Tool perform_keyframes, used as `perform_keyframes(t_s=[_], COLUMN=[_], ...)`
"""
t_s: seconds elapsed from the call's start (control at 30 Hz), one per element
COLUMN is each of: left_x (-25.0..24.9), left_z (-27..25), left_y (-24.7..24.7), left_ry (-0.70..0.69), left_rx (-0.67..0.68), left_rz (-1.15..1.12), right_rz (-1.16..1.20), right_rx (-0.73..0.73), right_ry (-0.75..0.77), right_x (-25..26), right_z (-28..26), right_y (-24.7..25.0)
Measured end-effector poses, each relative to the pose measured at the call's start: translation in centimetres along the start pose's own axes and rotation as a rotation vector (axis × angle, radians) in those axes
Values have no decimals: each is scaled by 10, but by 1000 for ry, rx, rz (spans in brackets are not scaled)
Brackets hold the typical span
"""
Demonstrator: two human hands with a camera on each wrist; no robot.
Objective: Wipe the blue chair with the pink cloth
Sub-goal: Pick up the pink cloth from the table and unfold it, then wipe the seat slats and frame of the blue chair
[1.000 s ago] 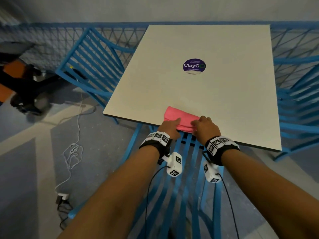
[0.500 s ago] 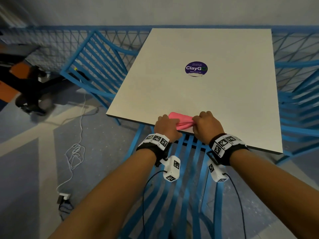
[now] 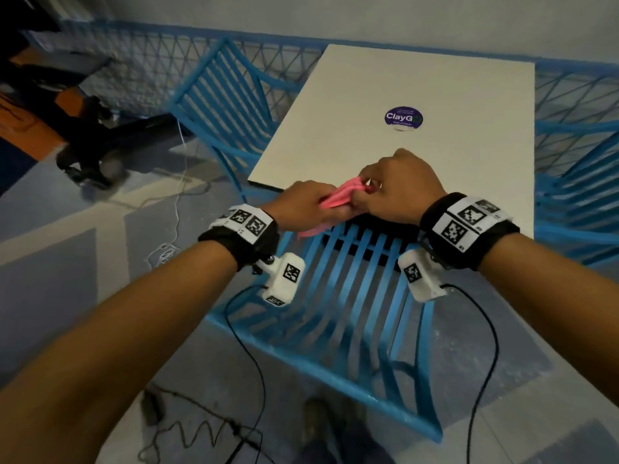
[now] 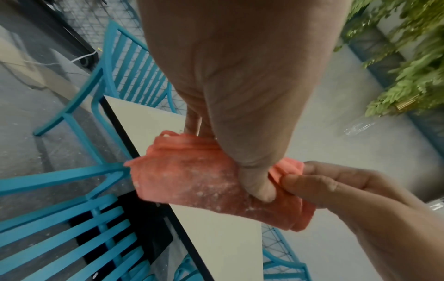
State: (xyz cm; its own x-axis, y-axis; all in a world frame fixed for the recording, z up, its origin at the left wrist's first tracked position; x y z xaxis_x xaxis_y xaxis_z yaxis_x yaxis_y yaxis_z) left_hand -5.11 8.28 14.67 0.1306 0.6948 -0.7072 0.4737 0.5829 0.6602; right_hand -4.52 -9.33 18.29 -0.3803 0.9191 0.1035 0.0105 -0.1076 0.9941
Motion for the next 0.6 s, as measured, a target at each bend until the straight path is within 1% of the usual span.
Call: perform_keyframes(t_s=[0.1, 0.17, 0.3, 0.37, 0.43, 0.53, 0.6], left_x=[21, 39, 77, 101, 124, 160, 185], left_z=[-51, -83, -132, -154, -173, -195, -203], left_y=[6, 3, -4, -5, -2, 4, 5], left_ry=[7, 24, 71, 157, 235, 324, 390], left_rx=[-19, -15, -53, -49, -43, -104, -129], left_rz=[-80, -106, -103, -103, -50, -73, -41], right_rz=[98, 144, 119, 117, 87, 24, 10], right_rx=[91, 157, 251, 277, 318, 404, 445], right_ry=[20, 29, 130, 194, 212, 167, 142], right_x=[34, 59, 108, 130, 146, 156, 159], right_z=[-16, -25, -45, -55, -63, -70, -73], right_y=[5, -1, -28, -43, -61, -89, -99])
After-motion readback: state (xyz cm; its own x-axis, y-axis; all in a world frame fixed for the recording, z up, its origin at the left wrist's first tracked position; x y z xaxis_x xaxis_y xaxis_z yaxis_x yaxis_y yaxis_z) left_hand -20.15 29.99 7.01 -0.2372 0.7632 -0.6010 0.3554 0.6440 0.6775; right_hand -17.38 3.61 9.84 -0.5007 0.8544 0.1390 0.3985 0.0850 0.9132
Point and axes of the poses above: each hand's wrist, its own z-axis towards the middle knuckle, its own y-axis out of the back of the hand, x = y × z, the point moved 4 cm from there along z, towards the middle knuckle, and after that the axes turned 14 degrees about -z, right-handed, at the moved point
